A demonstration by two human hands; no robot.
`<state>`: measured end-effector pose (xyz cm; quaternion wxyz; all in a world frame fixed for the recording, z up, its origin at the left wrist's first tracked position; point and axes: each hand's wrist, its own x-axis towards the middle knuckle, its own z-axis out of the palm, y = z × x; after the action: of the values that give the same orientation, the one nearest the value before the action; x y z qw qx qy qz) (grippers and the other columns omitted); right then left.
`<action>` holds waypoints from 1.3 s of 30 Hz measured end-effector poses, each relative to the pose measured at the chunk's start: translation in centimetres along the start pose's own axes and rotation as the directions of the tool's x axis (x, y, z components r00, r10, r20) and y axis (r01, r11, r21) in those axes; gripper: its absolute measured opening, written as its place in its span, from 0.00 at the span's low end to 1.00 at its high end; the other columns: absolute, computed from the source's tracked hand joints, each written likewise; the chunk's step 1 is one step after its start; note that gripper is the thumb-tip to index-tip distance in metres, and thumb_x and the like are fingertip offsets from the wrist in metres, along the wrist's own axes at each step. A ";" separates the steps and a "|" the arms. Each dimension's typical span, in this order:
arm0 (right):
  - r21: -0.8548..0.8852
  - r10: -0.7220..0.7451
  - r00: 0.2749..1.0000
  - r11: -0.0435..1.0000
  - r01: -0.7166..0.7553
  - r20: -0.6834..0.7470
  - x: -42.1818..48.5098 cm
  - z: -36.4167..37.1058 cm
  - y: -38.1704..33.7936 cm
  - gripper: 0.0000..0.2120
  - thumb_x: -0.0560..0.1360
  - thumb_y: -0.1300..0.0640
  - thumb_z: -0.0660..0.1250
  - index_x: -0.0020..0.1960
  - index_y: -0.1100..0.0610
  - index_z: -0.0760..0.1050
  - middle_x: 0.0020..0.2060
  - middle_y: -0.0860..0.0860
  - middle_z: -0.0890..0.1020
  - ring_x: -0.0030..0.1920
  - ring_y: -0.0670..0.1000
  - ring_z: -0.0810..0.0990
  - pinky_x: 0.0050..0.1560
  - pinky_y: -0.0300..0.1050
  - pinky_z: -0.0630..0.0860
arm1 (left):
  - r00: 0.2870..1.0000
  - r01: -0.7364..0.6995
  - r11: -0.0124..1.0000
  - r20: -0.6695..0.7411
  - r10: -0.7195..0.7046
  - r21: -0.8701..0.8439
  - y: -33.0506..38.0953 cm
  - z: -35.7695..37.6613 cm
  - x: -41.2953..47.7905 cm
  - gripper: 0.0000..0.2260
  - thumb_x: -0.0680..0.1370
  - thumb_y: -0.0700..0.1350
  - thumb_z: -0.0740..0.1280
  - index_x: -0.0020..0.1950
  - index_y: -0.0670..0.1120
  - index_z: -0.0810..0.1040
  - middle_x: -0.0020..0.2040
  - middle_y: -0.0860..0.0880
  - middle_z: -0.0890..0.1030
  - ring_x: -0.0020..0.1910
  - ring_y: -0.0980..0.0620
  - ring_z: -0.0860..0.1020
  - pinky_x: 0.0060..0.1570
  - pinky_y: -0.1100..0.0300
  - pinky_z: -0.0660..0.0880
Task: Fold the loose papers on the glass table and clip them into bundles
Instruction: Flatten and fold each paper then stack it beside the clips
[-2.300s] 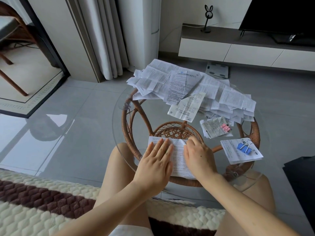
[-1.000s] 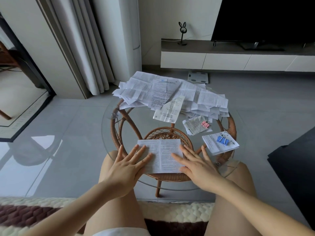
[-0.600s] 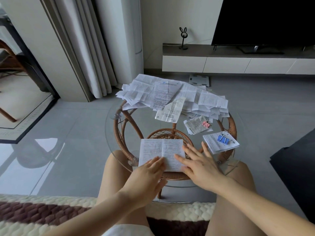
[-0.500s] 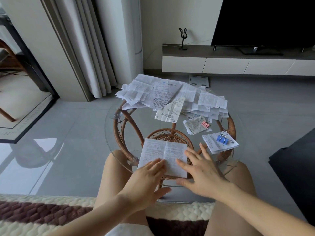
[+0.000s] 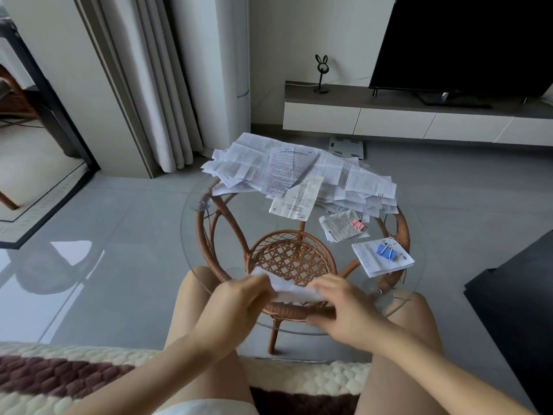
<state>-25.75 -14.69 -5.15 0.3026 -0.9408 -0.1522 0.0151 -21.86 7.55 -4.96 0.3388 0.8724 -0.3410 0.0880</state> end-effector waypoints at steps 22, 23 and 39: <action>-0.240 -0.300 0.928 0.939 0.246 -0.221 2.6 -0.1 4.0 0.34 0.53 0.82 0.70 0.54 0.57 0.82 0.51 0.50 0.84 0.54 0.46 0.81 0.61 0.50 0.72 | 0.597 0.741 0.350 0.324 -0.734 -0.573 -1.3 0.1 5.4 0.04 0.79 0.37 0.63 0.47 0.38 0.77 0.41 0.44 0.80 0.34 0.53 0.82 0.32 0.62 0.78; -0.228 -0.304 0.928 0.940 0.255 -0.214 2.3 0.4 4.4 0.33 0.53 0.81 0.69 0.54 0.57 0.82 0.51 0.50 0.84 0.54 0.45 0.81 0.61 0.50 0.73 | 0.743 0.649 0.658 0.134 -0.655 -0.381 -1.7 0.1 4.5 0.05 0.78 0.36 0.62 0.48 0.41 0.77 0.44 0.47 0.81 0.38 0.53 0.82 0.38 0.63 0.79; -0.017 0.154 0.871 0.983 -0.182 -0.466 3.4 2.2 4.4 0.08 0.67 0.58 0.76 0.36 0.56 0.77 0.29 0.40 0.70 0.32 0.44 0.71 0.31 0.36 0.65 | 0.941 0.272 0.962 -0.214 -0.261 0.026 -4.6 5.1 1.5 0.19 0.74 0.59 0.61 0.31 0.50 0.80 0.33 0.60 0.71 0.35 0.60 0.69 0.38 0.66 0.67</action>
<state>-21.60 -15.81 -9.28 0.2992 -0.9355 0.0061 -0.1879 -18.10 5.89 -10.64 0.3575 0.9054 -0.1799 0.1415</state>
